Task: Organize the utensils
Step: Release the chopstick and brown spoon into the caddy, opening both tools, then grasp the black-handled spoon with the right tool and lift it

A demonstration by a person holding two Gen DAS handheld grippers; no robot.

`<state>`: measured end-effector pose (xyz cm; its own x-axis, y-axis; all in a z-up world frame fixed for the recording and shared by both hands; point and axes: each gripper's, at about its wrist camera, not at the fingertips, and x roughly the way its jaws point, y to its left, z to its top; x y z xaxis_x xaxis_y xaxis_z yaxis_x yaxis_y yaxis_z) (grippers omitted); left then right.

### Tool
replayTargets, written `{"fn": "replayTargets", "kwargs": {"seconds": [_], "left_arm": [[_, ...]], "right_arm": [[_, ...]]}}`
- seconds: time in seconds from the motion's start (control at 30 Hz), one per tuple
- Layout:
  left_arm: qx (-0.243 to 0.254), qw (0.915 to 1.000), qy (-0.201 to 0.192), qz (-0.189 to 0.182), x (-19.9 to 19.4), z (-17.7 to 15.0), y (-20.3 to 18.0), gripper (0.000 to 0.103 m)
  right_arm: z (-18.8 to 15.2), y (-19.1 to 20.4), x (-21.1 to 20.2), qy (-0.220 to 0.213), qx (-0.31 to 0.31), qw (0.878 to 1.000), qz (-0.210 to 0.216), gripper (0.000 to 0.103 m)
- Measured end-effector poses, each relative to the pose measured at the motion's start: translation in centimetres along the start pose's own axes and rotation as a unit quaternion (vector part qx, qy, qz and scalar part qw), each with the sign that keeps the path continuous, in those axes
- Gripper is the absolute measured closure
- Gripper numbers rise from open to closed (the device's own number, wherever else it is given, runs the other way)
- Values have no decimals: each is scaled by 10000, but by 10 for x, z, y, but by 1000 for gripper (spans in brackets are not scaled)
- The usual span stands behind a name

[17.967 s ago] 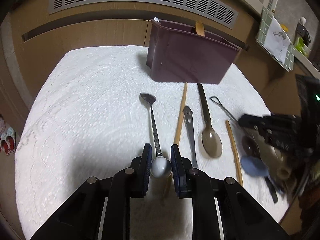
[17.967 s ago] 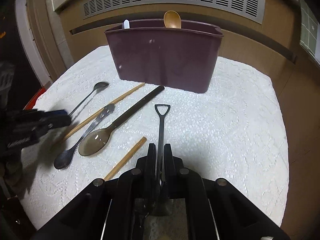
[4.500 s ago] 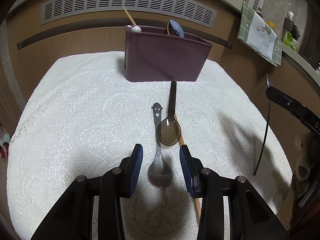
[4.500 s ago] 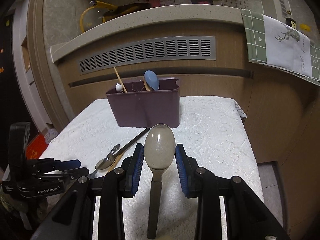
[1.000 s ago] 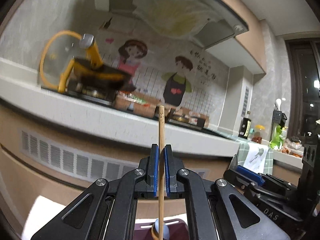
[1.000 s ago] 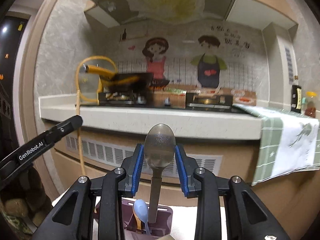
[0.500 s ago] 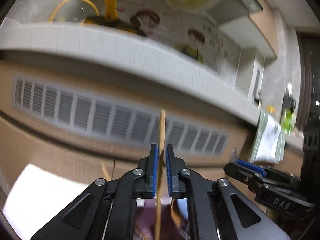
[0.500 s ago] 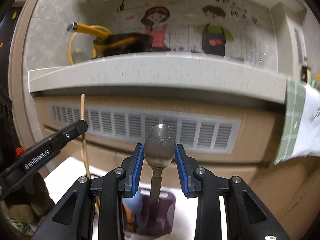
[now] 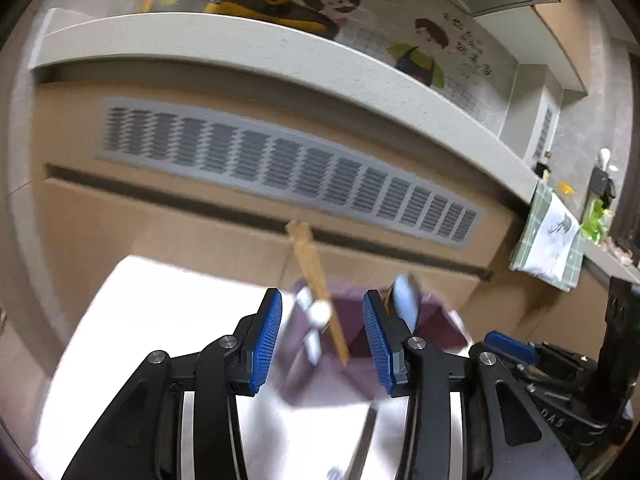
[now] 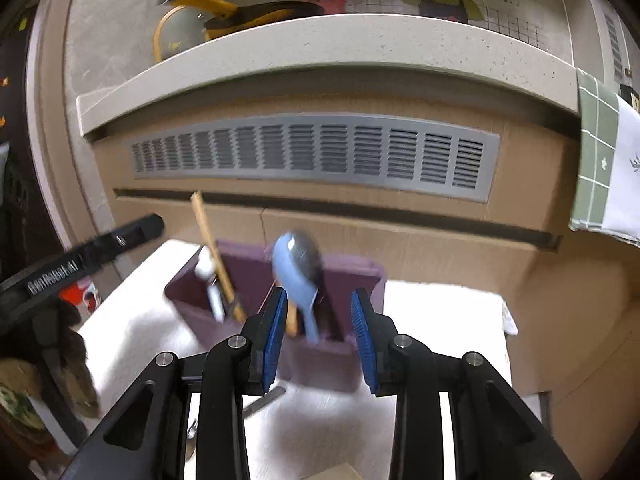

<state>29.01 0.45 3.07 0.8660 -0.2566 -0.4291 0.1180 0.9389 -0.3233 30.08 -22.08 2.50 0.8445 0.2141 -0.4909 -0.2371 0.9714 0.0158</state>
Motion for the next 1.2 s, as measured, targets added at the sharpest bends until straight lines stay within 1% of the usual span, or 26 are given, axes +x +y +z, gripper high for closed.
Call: {"fn": "replayTargets", "kwargs": {"seconds": [0.1, 0.13, 0.2, 0.27, 0.33, 0.43, 0.47, 0.53, 0.63, 0.73, 0.8, 0.87, 0.93, 1.0, 1.07, 1.13, 1.2], "left_arm": [[111, 9993, 197, 285, -28, -20, 13, 60], [156, 9988, 298, 360, -37, -30, 17, 60], [138, 9978, 502, 404, -48, -46, 26, 60], [92, 9965, 693, 460, -57, -62, 37, 60], [83, 9953, 819, 520, -64, -78, 45, 60], [101, 9939, 897, 631, -68, -92, 52, 60], [70, 9935, 918, 664, -68, -95, 56, 60], [-6, 9933, 944, 668, -68, -97, 62, 60], [-151, 9929, 973, 671, -66, -96, 71, 60], [-240, 9924, 1014, 657, -64, -95, 74, 60], [-258, 9919, 1058, 658, -64, -97, 75, 60], [-272, 9912, 1115, 653, -61, -96, 73, 60], [-280, 9908, 1167, 629, -59, -97, 72, 60], [-276, 9903, 1228, 588, -56, -98, 69, 60], [-250, 9900, 1289, 509, -55, -100, 65, 60], [-233, 9900, 1359, 312, -54, -104, 58, 60], [-127, 9890, 1470, 40, -53, -110, 46, 60]], "right_arm": [[-26, 16, 9, 498, 157, 9984, 211, 72], [-37, 21, 14, 740, 254, 9965, 283, 72], [-54, 29, 26, 1060, 454, 9926, 384, 72], [-63, 33, 38, 1265, 635, 9891, 417, 72], [-71, 39, 54, 1479, 815, 9851, 312, 72], [-76, 43, 83, 1727, 1029, 9796, -6, 72], [-77, 43, 91, 1773, 1089, 9781, -67, 72], [-76, 47, 95, 1677, 1211, 9783, -140, 71], [-71, 57, 103, 1677, 1147, 9789, -210, 70], [-69, 73, 109, 1753, 813, 9799, -495, 69], [-70, 80, 110, 1760, 529, 9816, -516, 70], [-73, 80, 107, 1743, 390, 9827, -489, 75], [-76, 79, 99, 1758, 373, 9829, -409, 85], [-83, 67, 87, 1790, 430, 9826, -227, 90], [-89, 57, 77, 1797, 446, 9824, -223, 91], [-97, 44, 65, 1805, 476, 9821, -244, 92], [-102, 30, 51, 1809, 560, 9816, -233, 92]]}}
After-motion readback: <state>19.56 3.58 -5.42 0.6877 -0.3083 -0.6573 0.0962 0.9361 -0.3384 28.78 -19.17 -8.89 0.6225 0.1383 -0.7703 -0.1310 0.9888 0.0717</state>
